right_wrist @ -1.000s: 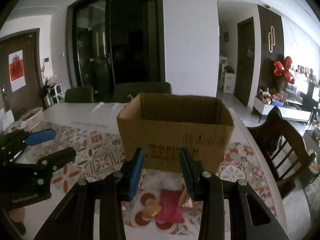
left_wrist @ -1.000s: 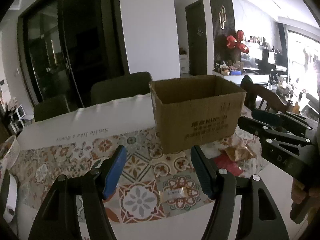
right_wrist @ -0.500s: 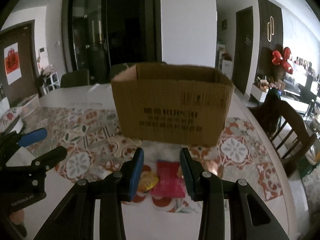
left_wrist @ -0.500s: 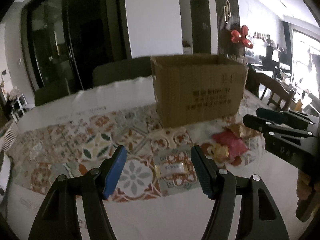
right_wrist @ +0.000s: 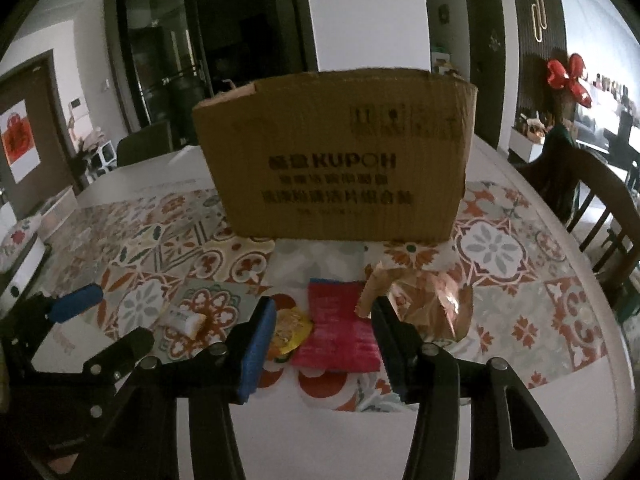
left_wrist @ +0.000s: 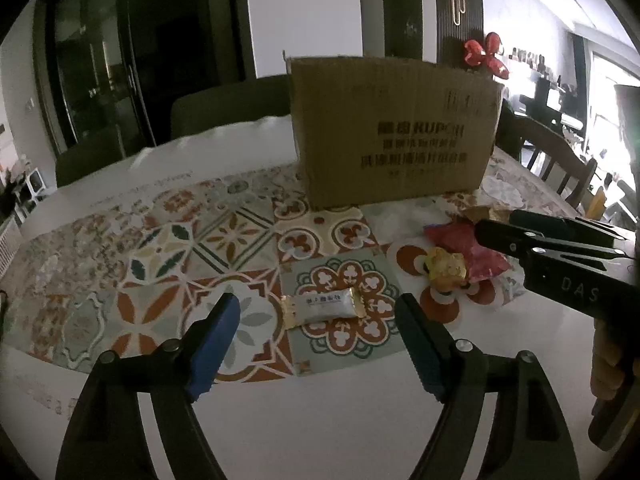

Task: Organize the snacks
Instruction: 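Move both tools back toward the remaining snacks, then grasp the white-wrapped bar with the left tool while the right tool grasps the red packet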

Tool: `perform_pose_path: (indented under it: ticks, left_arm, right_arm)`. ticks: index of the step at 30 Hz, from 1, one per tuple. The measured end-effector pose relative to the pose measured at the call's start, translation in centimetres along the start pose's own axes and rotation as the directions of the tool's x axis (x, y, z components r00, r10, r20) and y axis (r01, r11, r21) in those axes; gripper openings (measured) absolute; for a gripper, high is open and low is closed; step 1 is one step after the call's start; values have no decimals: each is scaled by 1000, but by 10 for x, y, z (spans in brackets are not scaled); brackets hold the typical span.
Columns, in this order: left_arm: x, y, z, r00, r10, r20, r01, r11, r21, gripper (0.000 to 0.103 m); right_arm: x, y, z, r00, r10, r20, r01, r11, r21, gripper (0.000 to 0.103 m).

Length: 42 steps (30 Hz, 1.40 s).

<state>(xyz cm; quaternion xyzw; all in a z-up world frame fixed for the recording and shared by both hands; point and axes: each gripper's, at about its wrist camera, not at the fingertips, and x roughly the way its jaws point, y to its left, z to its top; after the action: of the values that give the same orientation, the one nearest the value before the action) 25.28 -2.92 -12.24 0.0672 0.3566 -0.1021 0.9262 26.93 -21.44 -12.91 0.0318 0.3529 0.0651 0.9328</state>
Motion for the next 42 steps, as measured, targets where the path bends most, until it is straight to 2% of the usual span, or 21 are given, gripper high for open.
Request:
perform_pose_path:
  ticks: [11, 18, 21, 23, 27, 30, 31, 36, 42]
  left_arm:
    - [42, 3, 2, 996, -9, -93, 5, 999, -46, 80]
    - [61, 4, 5, 986, -19, -164, 9, 998, -61, 80]
    - [63, 7, 5, 985, -39, -169, 24, 996, -88, 80]
    - [64, 7, 6, 985, -36, -167, 22, 996, -90, 77]
    - [63, 8, 7, 987, -26, -156, 10, 995, -97, 59]
    - [62, 7, 7, 988, -24, -153, 10, 995, -96, 55]
    - [62, 7, 7, 988, -27, -149, 14, 996, -92, 41]
    - [58, 3, 9, 988, -43, -147, 31, 996, -86, 40]
    - [42, -2, 14, 992, -58, -108, 49, 995, -84, 39]
  right_arm:
    - [29, -11, -5, 998, -6, -67, 10, 998, 56, 51]
    - [43, -14, -1, 995, -12, -96, 18, 998, 63, 51]
    - [48, -16, 0, 994, -18, -110, 26, 997, 67, 51]
    - [51, -14, -1, 992, -11, -123, 19, 998, 64, 50]
    - [53, -14, -4, 991, -3, -136, 12, 998, 69, 44]
    - [52, -13, -4, 991, -10, -136, 18, 998, 59, 42]
    - [51, -13, -5, 991, -10, -136, 18, 998, 60, 42]
    - [45, -12, -7, 991, -9, -133, 17, 998, 58, 41]
    - [31, -12, -7, 994, -9, -109, 16, 998, 61, 41]
